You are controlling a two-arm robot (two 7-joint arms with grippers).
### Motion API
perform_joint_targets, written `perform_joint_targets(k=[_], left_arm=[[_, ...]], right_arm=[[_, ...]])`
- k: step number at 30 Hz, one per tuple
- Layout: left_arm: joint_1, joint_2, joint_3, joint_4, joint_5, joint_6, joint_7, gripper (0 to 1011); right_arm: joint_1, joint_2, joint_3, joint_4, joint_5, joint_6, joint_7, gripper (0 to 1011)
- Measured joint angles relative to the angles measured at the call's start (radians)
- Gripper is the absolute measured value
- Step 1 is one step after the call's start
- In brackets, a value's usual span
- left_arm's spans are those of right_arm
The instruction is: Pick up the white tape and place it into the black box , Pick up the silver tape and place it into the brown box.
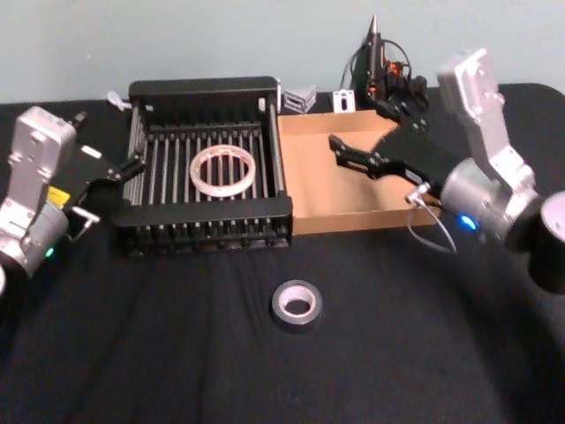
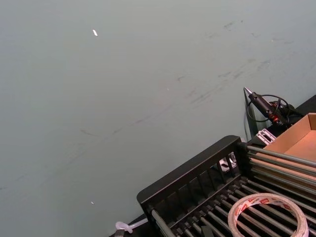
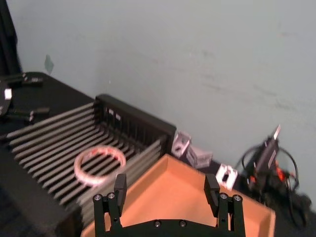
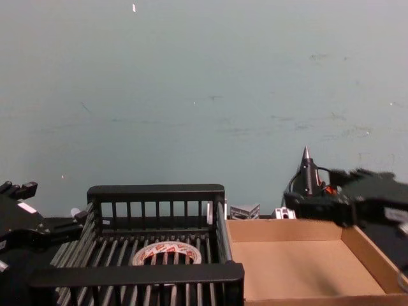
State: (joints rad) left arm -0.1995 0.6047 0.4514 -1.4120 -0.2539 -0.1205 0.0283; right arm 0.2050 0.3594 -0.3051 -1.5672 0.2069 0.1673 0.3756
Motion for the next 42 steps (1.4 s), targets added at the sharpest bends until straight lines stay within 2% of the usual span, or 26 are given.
perform_joint_targets(k=[8,18,20,24,30,36,42], left_arm=[[0.000,0.000,0.000,0.000,0.000,0.000,0.000,1001],[0.000,0.000,0.000,0.000,0.000,0.000,0.000,1001],[0.000,0.000,0.000,0.000,0.000,0.000,0.000,1001],[0.000,0.000,0.000,0.000,0.000,0.000,0.000,1001],[0.000,0.000,0.000,0.000,0.000,0.000,0.000,1001],[0.000,0.000,0.000,0.000,0.000,0.000,0.000,1001],[0.000,0.000,0.000,0.000,0.000,0.000,0.000,1001]], right_arm=[[-0.135,0.072,0.022,-0.097,0.032,0.013,-0.001,1000],[-0.206,0.121,-0.005,-0.152,0.058,0.036,0.033,1000],[-0.217,0.139,-0.023,-0.170,0.065,0.041,0.052,1000],[-0.221,0.158,-0.042,-0.181,0.069,0.042,0.072,1000],[-0.192,0.192,-0.104,-0.178,0.059,0.054,0.116,1000],[-0.150,0.188,-0.151,-0.146,0.037,0.079,0.123,1000],[-0.106,0.162,-0.191,-0.106,0.013,0.117,0.118,1000]])
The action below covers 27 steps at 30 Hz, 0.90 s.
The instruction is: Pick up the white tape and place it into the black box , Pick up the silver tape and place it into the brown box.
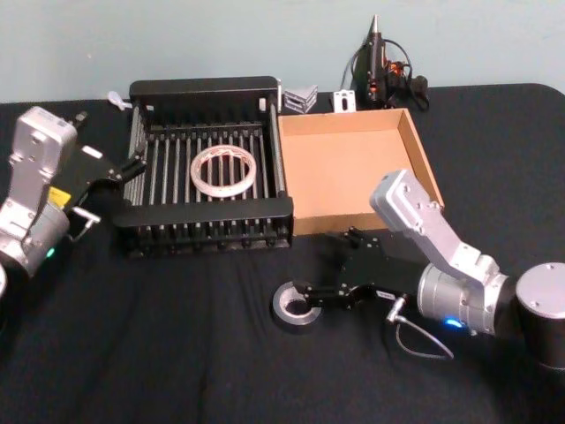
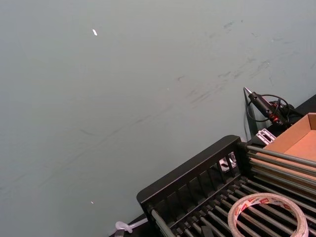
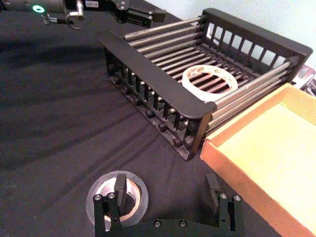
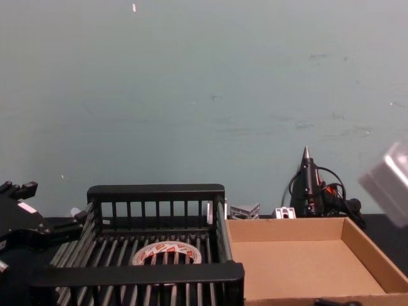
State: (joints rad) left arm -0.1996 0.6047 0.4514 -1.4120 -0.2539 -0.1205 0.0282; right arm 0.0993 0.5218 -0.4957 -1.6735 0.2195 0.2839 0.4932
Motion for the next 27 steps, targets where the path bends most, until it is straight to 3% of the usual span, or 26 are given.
perform_joint_targets(k=[12,27], left_arm=[[0.000,0.000,0.000,0.000,0.000,0.000,0.000,1001],[0.000,0.000,0.000,0.000,0.000,0.000,0.000,1001]], right_arm=[[0.052,-0.034,-0.039,0.044,-0.029,0.039,-0.008,1000],[0.062,-0.034,-0.044,0.054,-0.041,0.057,-0.004,1000]])
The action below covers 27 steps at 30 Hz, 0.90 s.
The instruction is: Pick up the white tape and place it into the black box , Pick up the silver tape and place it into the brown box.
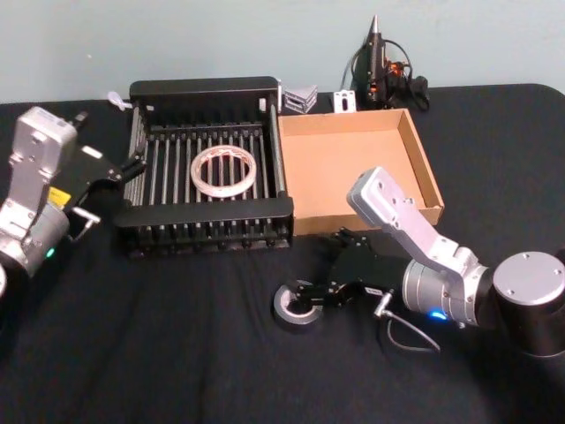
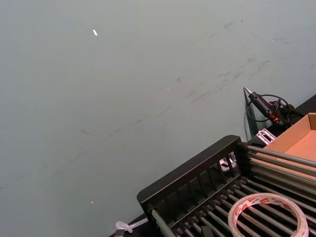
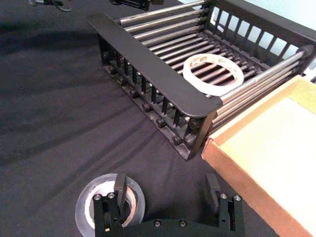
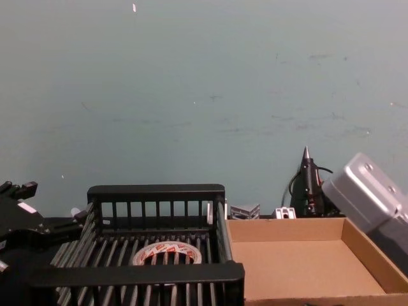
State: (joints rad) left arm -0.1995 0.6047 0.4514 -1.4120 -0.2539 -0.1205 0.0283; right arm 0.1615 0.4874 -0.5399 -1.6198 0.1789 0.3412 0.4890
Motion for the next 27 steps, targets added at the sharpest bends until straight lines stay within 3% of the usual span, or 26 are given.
perform_joint_targets(k=[27], left_arm=[[0.000,0.000,0.000,0.000,0.000,0.000,0.000,1001]], right_arm=[[-0.027,0.030,0.027,-0.032,0.030,-0.024,0.010,1000]])
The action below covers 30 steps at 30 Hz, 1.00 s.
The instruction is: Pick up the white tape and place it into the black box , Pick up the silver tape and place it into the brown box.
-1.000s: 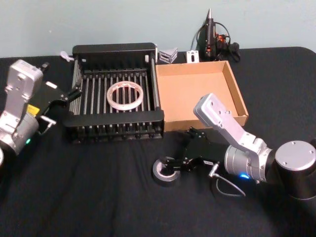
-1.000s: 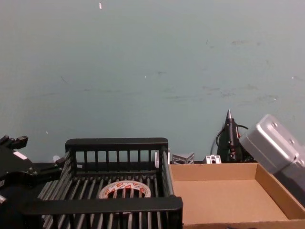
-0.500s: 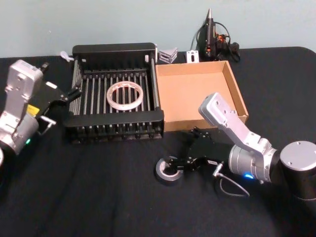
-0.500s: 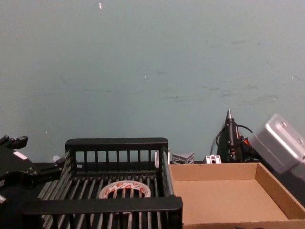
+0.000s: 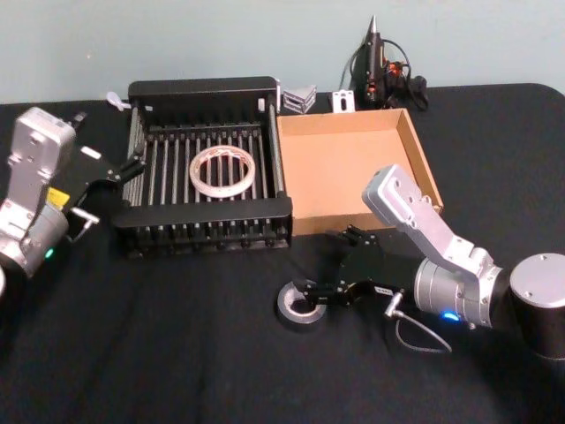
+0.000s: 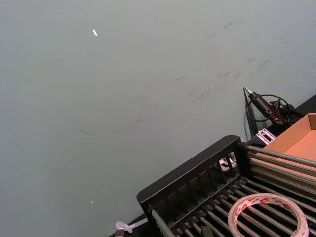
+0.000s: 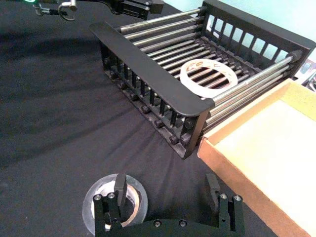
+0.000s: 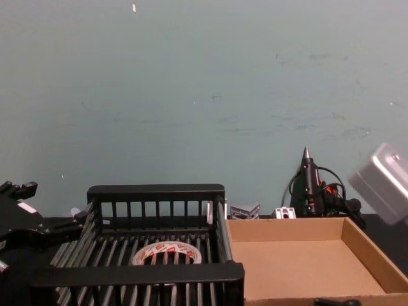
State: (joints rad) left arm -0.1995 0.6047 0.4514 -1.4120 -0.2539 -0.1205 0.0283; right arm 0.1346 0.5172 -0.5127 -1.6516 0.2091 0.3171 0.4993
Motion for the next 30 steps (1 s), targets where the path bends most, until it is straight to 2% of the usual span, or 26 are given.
perform_joint_targets(k=[13,30], left_arm=[[0.000,0.000,0.000,0.000,0.000,0.000,0.000,1001],[0.000,0.000,0.000,0.000,0.000,0.000,0.000,1001]], right_arm=[[-0.023,0.023,0.004,-0.020,0.007,-0.004,-0.001,1000],[-0.006,0.008,-0.017,0.004,-0.004,0.016,-0.002,1000]])
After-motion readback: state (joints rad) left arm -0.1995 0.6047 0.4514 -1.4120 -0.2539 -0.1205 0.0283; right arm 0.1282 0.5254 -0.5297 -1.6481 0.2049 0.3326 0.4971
